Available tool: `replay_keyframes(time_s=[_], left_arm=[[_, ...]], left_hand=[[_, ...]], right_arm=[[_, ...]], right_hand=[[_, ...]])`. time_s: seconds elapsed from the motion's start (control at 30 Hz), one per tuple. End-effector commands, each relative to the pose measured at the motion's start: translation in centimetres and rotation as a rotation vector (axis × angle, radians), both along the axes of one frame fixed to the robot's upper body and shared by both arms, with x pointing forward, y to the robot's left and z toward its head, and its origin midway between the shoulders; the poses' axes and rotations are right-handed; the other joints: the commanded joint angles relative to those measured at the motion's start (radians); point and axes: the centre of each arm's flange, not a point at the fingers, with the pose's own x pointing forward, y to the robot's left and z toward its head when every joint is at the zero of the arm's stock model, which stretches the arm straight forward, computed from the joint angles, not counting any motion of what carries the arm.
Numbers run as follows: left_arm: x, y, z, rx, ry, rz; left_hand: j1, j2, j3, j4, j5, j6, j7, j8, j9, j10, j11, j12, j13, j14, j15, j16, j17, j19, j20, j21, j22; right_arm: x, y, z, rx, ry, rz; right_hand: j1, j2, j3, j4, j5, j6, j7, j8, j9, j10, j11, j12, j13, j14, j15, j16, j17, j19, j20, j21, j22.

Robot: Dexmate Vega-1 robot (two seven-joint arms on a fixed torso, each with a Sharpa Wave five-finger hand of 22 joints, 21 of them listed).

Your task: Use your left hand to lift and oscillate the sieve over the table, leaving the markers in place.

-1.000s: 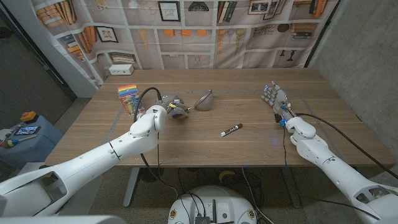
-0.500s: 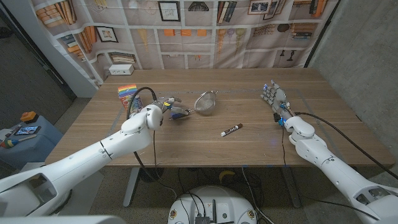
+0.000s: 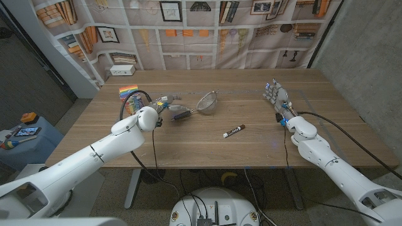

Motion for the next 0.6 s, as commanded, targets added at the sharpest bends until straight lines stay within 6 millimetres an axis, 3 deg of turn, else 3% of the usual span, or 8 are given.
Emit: replay_keyframes(time_s=[0.03, 0.6], left_arm=[[0.0, 1.6, -0.2, -0.190, -0.085, -0.036], [2.4, 3.0, -1.5, -0.448, -0.154, -0.115]], left_hand=[[-0.008, 0.012, 0.008, 0.005, -0.002, 0.021, -0.002, 0.007, 0.003, 0.009, -0.006, 0.009, 0.000, 0.012, -0.010, 0.009, 0.003, 0.010, -0.004, 0.011, 0.001], [-0.010, 0.036, 0.020, 0.000, -0.001, 0.041, -0.005, 0.011, 0.003, 0.025, -0.009, 0.016, -0.001, 0.029, -0.014, 0.012, 0.002, 0.033, -0.006, 0.016, 0.001]], right_arm=[[-0.2, 1.0, 0.3, -0.020, -0.006, -0.007], [0.3, 1.6, 1.0, -0.001, -0.071, -0.018]], right_hand=[[-0.002, 0.024, 0.007, 0.000, 0.001, 0.008, -0.001, 0.003, 0.004, 0.008, 0.001, 0.004, 0.002, 0.004, -0.006, 0.008, 0.003, 0.004, 0.006, 0.000, 0.003], [-0.003, 0.019, 0.005, -0.002, 0.001, 0.002, 0.006, 0.001, 0.004, 0.010, 0.001, 0.004, 0.002, 0.008, -0.020, 0.008, 0.002, 0.006, -0.005, 0.000, 0.003]])
